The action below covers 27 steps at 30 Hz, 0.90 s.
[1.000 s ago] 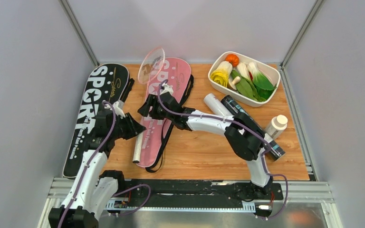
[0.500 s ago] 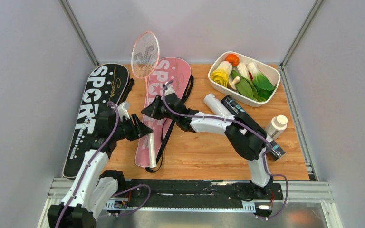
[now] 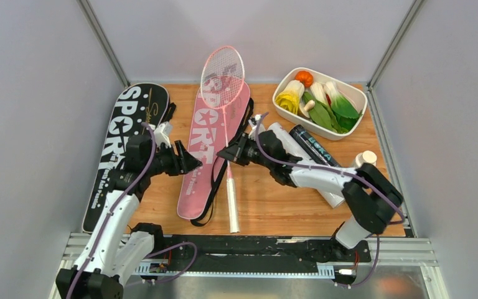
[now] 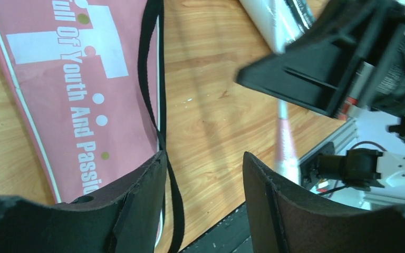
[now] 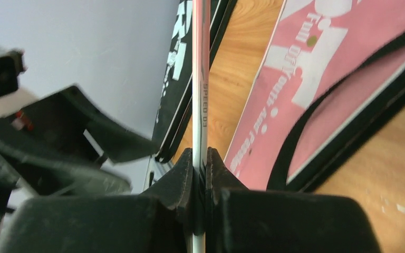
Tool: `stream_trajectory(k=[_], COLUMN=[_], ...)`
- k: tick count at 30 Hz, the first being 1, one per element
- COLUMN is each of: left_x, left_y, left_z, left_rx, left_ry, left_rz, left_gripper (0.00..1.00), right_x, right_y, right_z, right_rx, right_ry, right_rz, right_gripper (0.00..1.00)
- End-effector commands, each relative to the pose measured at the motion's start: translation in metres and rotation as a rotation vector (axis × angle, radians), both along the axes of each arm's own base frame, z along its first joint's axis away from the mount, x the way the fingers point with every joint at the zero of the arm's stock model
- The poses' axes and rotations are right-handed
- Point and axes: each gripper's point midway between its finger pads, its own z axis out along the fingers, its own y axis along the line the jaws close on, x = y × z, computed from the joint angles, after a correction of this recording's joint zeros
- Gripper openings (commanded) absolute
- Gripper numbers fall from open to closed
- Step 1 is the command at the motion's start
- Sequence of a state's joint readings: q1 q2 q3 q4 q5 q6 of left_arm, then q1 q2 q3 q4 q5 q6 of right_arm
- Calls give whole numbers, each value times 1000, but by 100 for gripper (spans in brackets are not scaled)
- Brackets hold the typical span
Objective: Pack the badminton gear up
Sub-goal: Place the racket in the racket bag.
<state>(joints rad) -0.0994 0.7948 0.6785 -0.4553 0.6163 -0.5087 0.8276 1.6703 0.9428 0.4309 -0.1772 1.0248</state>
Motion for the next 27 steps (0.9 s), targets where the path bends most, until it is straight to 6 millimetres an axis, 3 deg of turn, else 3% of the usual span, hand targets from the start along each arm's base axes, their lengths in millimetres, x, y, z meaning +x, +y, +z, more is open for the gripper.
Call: stream_trajectory(k=[1, 4, 8, 12, 19, 27], left_x=[9, 16, 22, 30, 45, 56], left_y=[9, 8, -10, -32, -57, -60], left_z=[-3, -10, -27, -45, -84, -120], left_rx=[172, 259, 362, 452, 603, 748], left_ry=[-6, 15, 35, 38, 70, 94], left_rz=[-11, -30, -60, -85, -154, -176], left_gripper=[61, 60, 60, 60, 62, 61], right_x=[-35, -63, -100, -130, -136, -141], right_y=[-29, -56, -89, -114, -157, -167], right_z=[49, 34, 10, 7, 21, 20], right_rx=[114, 87, 57, 77, 94, 105], right_ry=[-76, -34, -7, 0, -65, -70], right_rz=[42, 51, 69, 68, -68, -87], right_gripper=[0, 0, 0, 0, 0, 0])
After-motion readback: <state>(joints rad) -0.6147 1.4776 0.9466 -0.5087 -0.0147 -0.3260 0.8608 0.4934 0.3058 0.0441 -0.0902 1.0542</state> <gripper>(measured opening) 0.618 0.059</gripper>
